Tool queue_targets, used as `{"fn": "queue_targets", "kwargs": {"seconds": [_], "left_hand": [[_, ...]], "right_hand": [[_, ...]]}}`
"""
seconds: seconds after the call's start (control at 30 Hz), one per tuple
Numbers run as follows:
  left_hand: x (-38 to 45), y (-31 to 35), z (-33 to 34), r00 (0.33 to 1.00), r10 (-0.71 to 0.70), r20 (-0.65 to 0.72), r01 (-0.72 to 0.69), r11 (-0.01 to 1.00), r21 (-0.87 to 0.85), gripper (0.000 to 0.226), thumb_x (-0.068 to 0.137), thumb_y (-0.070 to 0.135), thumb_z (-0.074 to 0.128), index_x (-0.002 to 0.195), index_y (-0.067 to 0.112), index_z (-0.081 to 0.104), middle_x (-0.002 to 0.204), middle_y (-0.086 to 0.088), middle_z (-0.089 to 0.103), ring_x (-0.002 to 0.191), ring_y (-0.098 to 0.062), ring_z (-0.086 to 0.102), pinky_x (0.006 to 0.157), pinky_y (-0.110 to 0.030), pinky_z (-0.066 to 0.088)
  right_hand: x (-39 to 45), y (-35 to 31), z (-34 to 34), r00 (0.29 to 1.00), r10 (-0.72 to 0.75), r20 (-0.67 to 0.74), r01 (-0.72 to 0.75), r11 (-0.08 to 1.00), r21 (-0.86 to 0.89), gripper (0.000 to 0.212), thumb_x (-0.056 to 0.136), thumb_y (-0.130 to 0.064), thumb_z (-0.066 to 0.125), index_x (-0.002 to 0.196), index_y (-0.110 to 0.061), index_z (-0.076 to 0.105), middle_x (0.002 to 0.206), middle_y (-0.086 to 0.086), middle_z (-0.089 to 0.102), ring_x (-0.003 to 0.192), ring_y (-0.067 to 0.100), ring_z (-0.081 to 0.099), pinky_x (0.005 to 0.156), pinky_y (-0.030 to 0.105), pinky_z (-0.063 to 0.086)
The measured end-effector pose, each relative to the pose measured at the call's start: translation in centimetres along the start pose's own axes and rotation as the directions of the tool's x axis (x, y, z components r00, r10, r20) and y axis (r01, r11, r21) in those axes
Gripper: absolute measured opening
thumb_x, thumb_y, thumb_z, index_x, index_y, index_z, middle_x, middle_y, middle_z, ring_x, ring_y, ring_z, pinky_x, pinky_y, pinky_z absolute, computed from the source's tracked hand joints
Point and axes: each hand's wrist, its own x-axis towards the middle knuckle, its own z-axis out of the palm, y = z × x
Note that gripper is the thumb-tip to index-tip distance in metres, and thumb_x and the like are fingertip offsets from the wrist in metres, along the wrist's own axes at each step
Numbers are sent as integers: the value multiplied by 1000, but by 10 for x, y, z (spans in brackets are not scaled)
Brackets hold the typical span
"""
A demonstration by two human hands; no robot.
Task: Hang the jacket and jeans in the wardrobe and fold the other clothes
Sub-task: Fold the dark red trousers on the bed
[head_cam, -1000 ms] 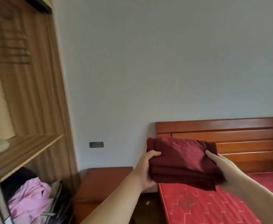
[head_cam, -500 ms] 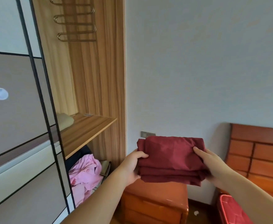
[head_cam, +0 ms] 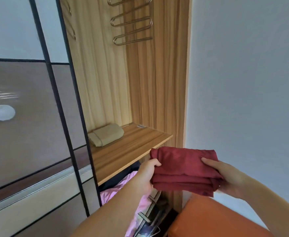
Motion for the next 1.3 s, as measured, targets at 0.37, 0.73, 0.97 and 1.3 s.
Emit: {"fn": "queue_targets", "kwargs": {"seconds": [0.37, 0.73, 0.97, 1.3], "left_hand": [[133, 32, -88, 963, -61, -262, 14, 984, -178, 39, 79, 46, 72, 108, 19, 71, 95, -9, 76, 92, -29, 72, 89, -44, 56], [262, 38, -157, 929, -77, -363, -40, 952, -302, 64, 59, 31, 79, 121, 23, 62, 105, -7, 74, 94, -29, 72, 78, -48, 59], [316, 80, -194, 831, -97, -548, -193, 873, -449, 24, 85, 16, 58, 108, 13, 67, 102, -14, 71, 95, -33, 66, 89, -46, 53], [392, 151, -267, 718, 15, -696, -337, 883, -328, 46, 89, -7, 39, 123, 14, 60, 117, -13, 68, 106, -32, 64, 86, -46, 55]], "right_hand": [[204, -30, 80, 954, 133, 269, -56, 960, -276, 45, 81, -1, 71, 122, -12, 58, 107, 17, 72, 100, 35, 70, 85, 50, 57], [380, -25, 144, 958, 251, 141, -202, 936, -289, 21, 82, 8, 45, 83, -11, 53, 54, 8, 47, 43, 17, 43, 49, 27, 49], [482, -42, 219, 945, 228, 233, -161, 948, -274, 19, 83, 7, 48, 91, -8, 56, 77, 11, 53, 64, 21, 51, 46, 24, 45], [623, -61, 311, 897, 127, 423, -25, 971, -238, 37, 84, 2, 52, 117, -15, 59, 99, 7, 60, 86, 23, 57, 60, 34, 49]]}}
